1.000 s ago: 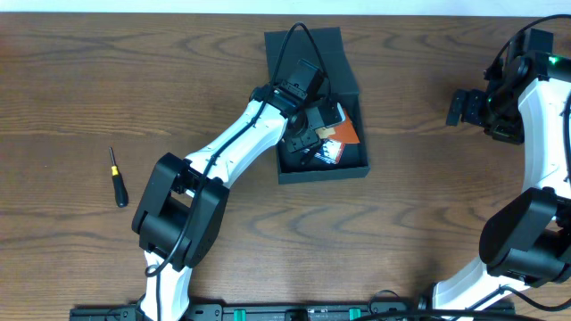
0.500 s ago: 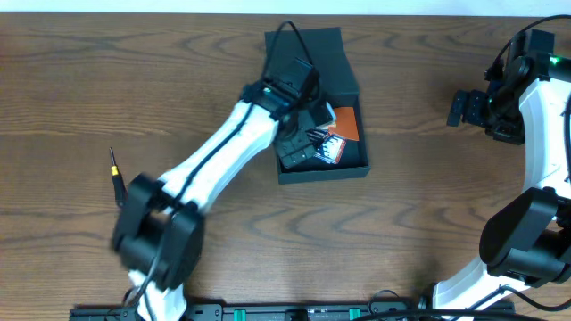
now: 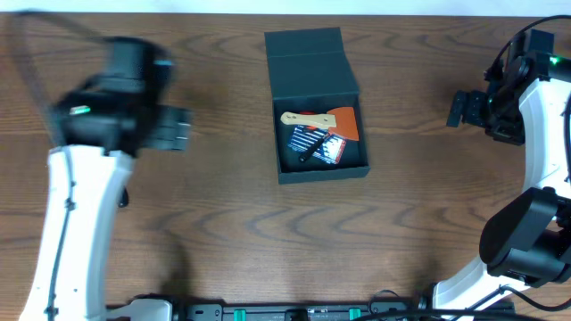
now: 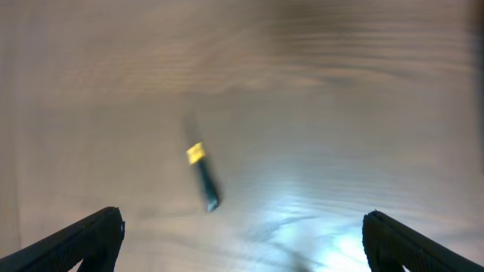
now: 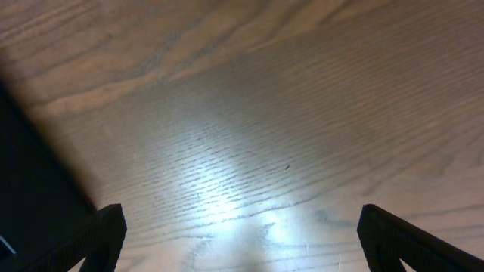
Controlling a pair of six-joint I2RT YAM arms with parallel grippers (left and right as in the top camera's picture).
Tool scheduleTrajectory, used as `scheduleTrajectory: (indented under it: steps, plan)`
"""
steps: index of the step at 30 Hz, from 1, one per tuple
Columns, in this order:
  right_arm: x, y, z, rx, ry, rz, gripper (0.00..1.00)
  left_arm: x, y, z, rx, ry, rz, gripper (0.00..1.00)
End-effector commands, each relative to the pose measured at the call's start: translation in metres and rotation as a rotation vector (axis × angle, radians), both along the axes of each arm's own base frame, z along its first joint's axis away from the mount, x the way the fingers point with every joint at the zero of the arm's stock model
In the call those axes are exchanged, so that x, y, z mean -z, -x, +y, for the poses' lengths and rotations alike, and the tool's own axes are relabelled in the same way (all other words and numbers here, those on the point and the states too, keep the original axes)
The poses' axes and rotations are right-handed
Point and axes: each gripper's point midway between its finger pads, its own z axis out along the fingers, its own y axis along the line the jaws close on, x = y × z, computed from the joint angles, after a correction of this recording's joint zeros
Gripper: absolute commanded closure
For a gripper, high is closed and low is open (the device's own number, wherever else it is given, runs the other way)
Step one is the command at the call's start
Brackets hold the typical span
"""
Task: Pack container
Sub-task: 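Move the left gripper over the yellow-handled screwdriver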
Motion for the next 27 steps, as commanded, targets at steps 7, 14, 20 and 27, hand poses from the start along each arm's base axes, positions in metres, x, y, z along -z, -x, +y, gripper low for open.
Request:
scheduleTrajectory:
  steps: [7,14,20,27]
  plan:
    - [0.004,0.004,-0.003,-0.004,0.003,0.02,0.01,-0.02,0.037,0.1,-0.366,0.028,-0.072,0.01]
    - [0.004,0.004,-0.003,-0.004,0.002,0.023,0.01,-0.003,0.044,0.109,-0.379,0.06,-0.021,0.01]
    - [0.004,0.003,-0.003,-0.004,0.004,0.018,0.01,0.032,0.039,0.112,-0.325,0.04,0.032,0.02]
    - [0.003,0.002,-0.004,-0.005,0.005,0.014,0.01,0.109,0.03,0.106,-0.305,0.101,0.096,0.02]
